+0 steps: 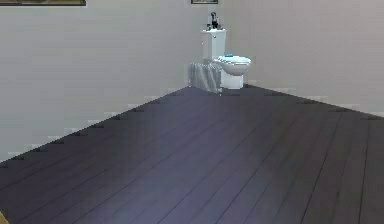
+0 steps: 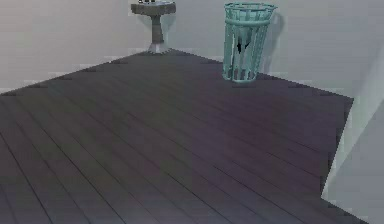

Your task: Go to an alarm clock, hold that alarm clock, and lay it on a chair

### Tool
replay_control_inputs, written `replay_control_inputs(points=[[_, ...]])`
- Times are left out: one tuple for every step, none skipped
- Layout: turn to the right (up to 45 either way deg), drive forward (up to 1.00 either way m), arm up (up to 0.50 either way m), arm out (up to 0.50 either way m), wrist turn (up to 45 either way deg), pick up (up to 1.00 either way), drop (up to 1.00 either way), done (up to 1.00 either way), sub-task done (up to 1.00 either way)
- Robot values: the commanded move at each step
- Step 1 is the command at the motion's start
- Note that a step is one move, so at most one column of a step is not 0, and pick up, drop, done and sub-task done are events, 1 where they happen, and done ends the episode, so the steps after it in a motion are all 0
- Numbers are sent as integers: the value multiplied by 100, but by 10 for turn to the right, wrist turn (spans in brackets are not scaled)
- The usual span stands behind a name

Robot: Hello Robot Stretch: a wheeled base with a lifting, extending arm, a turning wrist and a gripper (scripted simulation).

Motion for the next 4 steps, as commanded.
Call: replay_control_inputs(points=[[-60,0,0,0,0,0,0,0,0],[0,50,0,0,0,0,0,0,0],[-420,0,0,0,0,0,0,0,0],[0,100,0,0,0,0,0,0,0]])
